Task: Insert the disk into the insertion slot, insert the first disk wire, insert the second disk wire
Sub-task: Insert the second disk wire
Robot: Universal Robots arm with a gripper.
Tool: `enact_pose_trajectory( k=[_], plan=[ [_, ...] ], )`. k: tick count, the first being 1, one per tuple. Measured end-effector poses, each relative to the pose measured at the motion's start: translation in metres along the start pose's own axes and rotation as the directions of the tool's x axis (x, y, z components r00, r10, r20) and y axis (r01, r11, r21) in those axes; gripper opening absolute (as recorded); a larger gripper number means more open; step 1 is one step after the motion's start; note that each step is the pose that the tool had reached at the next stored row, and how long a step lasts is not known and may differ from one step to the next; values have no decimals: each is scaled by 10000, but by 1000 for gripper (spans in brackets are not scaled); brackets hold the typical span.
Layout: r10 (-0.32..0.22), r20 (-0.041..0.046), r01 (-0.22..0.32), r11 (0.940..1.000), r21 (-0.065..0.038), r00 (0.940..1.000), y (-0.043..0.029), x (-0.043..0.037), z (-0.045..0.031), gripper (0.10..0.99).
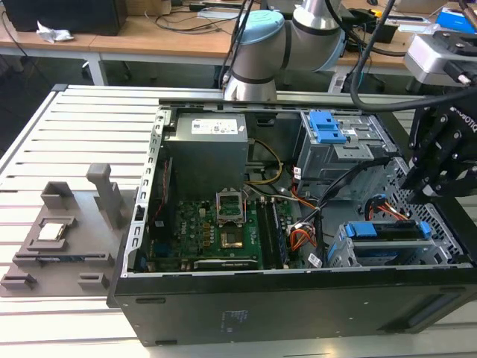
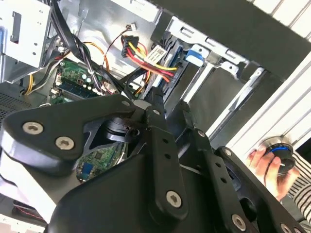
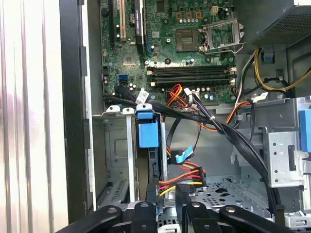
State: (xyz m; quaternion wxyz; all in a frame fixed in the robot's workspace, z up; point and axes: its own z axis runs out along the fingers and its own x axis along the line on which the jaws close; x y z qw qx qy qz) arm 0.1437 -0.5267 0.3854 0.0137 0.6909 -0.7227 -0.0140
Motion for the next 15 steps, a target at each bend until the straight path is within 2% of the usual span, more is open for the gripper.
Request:
enact_pose_trajectory(
  k=[3, 4, 6, 7, 13, 15],
  plan=[
    [-44, -1, 44, 10000, 1, 10000, 119, -66, 108, 302],
    [-66, -4, 66, 10000, 0, 10000, 173, -92, 128, 302],
    [-99, -4, 99, 10000, 0, 10000, 224, -111, 149, 302],
    [-191, -8, 191, 9998, 0, 9998, 285, -125, 177, 302],
    [-743, -37, 743, 9972, -1, 9972, 325, -148, 271, 302],
    [-773, -79, 773, 9970, -2, 9970, 325, -157, 303, 302]
  ],
)
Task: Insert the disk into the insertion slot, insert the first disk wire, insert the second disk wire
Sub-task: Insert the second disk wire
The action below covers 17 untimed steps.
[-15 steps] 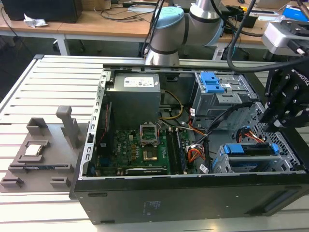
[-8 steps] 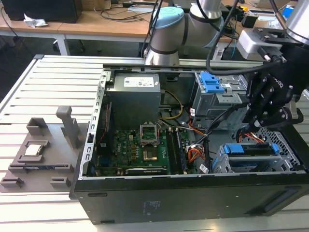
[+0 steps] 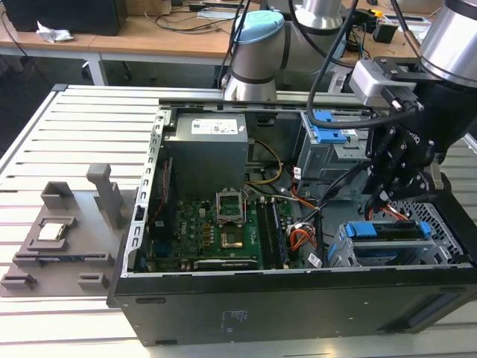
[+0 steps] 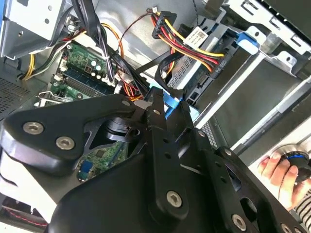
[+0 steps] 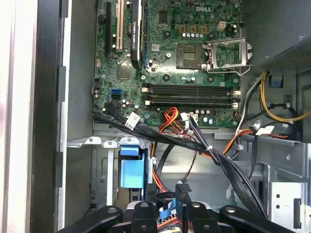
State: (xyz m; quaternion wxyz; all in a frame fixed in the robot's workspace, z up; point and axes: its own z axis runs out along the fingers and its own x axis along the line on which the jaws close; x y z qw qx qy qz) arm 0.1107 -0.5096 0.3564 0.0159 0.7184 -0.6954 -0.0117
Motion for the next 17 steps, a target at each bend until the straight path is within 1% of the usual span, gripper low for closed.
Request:
enact_pose_trajectory(
  k=[1, 2, 4, 8, 9, 10, 11, 17],
  plan=[
    [-4, -34, 4, 10000, -2, 10000, -1, -1, 13, 302],
    [-4, -85, 4, 10000, -3, 10000, -1, -2, 21, 302],
    [-1, -169, 1, 10000, -6, 9999, -1, -1, 24, 302],
    [0, -181, 0, 10000, -6, 9998, -1, -1, 23, 302],
    [0, -183, 0, 10000, -6, 9998, -1, -1, 23, 286],
    [0, -185, 0, 10000, -6, 9998, -1, -1, 23, 220],
    [0, -188, -1, 10000, -6, 9998, -1, -1, 23, 208],
    [1, -206, -1, 10000, -7, 9998, -1, -1, 23, 208]
  ],
)
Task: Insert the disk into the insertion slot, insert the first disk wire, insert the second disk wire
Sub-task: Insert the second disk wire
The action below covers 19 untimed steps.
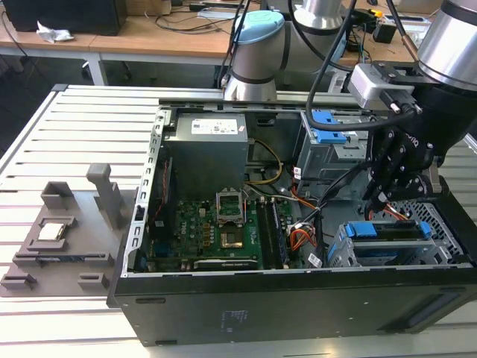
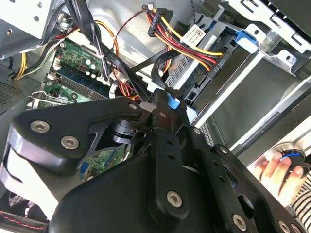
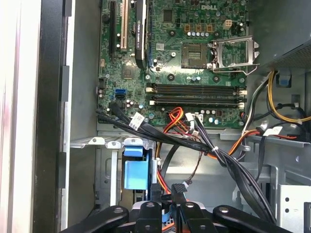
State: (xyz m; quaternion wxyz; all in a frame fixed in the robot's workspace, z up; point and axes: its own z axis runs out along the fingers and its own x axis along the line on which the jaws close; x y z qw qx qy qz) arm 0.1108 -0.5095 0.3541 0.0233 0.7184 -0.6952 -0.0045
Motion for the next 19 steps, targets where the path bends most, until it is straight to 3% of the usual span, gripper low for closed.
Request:
enact_pose_trajectory(
  k=[3, 6, 12, 15, 16, 18, 19],
  plan=[
    [1, -12, -1, 10000, 0, 10000, 0, 0, 0, 216],
    [1, -21, -1, 10000, -1, 10000, 0, 0, 0, 341],
    [5, -106, -5, 10000, 14, 9999, 8, -6, -31, 341],
    [9, -134, -9, 10000, 12, 9999, 0, -55, -32, 341],
    [7, -153, -7, 10000, 11, 9999, -4, -72, -33, 341],
    [13, -323, -13, 10000, 6, 9995, -25, -90, -33, 341],
    [14, -337, -14, 10000, 6, 9994, -25, -90, -33, 341]
  ],
)
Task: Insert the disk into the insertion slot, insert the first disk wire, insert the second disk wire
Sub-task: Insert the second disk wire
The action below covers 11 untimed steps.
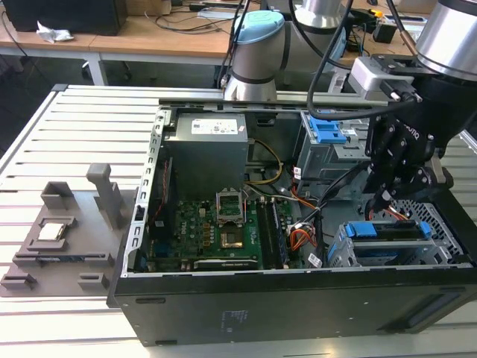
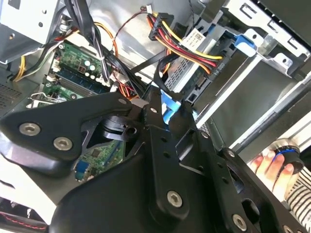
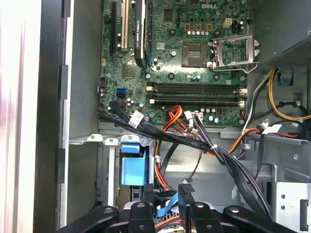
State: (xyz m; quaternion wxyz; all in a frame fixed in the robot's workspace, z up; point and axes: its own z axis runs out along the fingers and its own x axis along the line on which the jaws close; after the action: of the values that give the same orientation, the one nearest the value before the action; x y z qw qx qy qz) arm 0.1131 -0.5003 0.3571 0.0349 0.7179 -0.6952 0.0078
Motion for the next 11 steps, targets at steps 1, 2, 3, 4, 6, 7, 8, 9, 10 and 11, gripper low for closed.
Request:
enact_pose_trajectory(
  k=[1, 2, 3, 4, 6, 7, 8, 9, 10, 11],
  plan=[
    [1, -1, -1, 10000, 0, 10000, 0, 0, -1, 341],
    [1, -3, -1, 10000, 0, 10000, 0, 0, -1, 341],
    [0, -3, 0, 10000, 0, 10000, 0, 0, -1, 341],
    [0, -3, 0, 10000, 0, 10000, 0, 0, -1, 341],
    [0, -4, 0, 10000, -1, 10000, 0, 0, -1, 263],
    [0, -4, 0, 10000, 0, 10000, 0, -1, 0, 263],
    [0, -4, 0, 10000, 0, 10000, 0, 0, 0, 196],
    [0, -5, 0, 10000, 0, 10000, -1, 0, -1, 157],
    [0, -5, 0, 10000, 0, 10000, 0, 0, -1, 153],
    [0, -5, 0, 10000, 0, 10000, 0, -1, -1, 153]
  ],
)
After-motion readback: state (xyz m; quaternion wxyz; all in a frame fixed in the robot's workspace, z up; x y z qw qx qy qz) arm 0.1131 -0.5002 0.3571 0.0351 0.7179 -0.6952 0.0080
